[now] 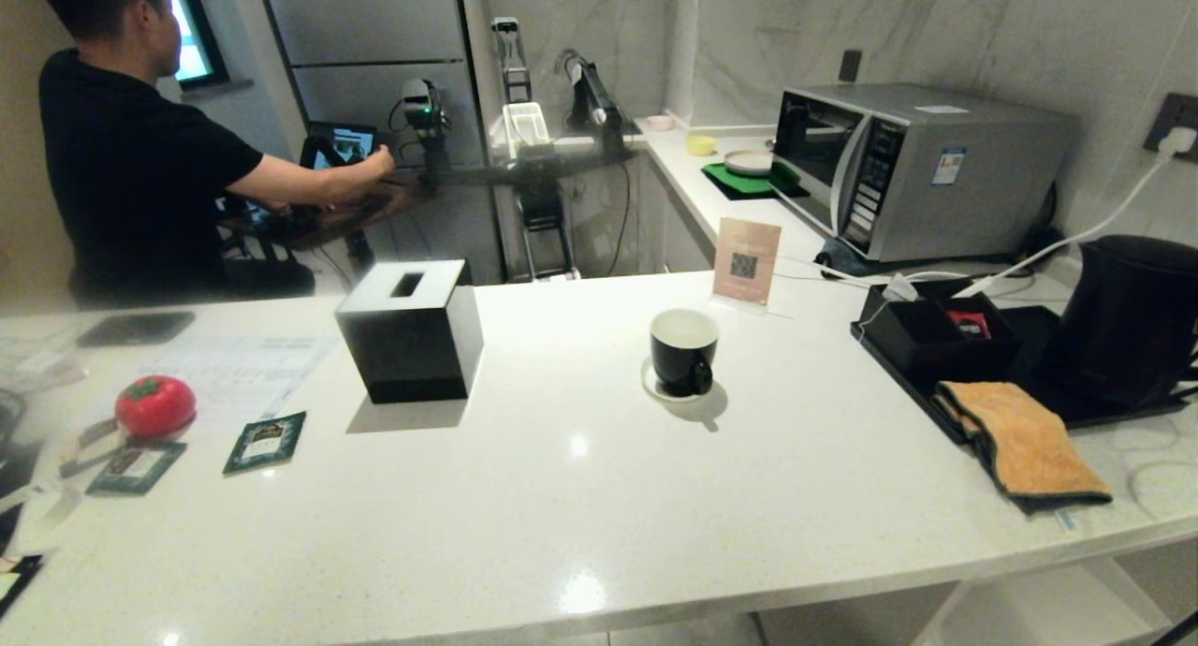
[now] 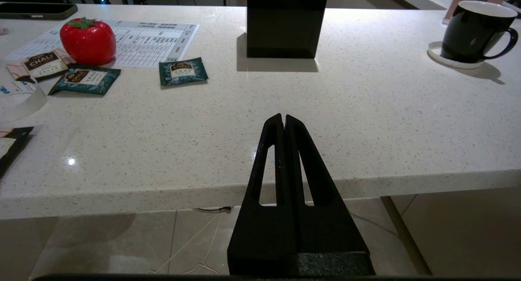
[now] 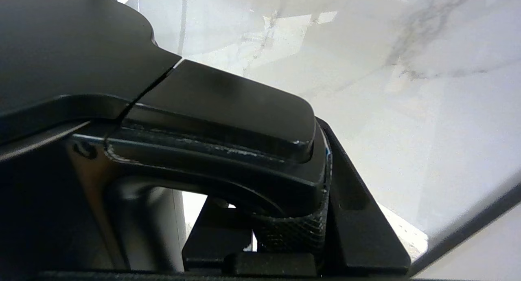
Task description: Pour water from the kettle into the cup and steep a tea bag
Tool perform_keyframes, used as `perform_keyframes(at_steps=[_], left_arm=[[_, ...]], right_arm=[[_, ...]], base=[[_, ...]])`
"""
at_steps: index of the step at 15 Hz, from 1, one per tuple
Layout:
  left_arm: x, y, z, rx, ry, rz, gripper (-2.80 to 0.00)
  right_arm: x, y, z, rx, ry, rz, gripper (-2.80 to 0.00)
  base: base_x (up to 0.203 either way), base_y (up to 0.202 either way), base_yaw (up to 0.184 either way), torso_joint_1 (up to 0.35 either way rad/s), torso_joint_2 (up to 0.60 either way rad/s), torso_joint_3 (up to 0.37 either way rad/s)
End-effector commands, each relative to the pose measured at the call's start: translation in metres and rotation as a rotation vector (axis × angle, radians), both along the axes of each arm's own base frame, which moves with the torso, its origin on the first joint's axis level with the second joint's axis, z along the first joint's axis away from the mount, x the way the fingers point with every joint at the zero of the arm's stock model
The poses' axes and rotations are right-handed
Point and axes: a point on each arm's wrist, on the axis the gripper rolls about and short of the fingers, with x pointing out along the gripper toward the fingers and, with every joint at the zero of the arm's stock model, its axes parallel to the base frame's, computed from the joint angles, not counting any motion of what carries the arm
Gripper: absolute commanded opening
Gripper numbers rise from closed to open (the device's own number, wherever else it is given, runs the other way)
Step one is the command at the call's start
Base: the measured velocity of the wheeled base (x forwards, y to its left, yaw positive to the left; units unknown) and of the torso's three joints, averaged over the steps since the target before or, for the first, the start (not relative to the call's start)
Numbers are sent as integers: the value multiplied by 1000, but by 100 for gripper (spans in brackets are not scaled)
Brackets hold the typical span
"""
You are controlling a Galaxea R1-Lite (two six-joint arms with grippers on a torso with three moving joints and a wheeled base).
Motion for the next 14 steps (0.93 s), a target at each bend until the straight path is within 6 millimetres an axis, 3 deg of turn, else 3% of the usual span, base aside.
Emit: perform_keyframes(at_steps=[1,14], left_arm=[[0,0,0,-1,0,1,-280],[0,0,0,-1,1,1,-280]], right_arm=[[3,-2,-8,0,6,-2,-280],[20,-3,-23,-8,-2,15,-280]], base=[[0,0,0,0,0,0],[0,0,0,0,0,0]])
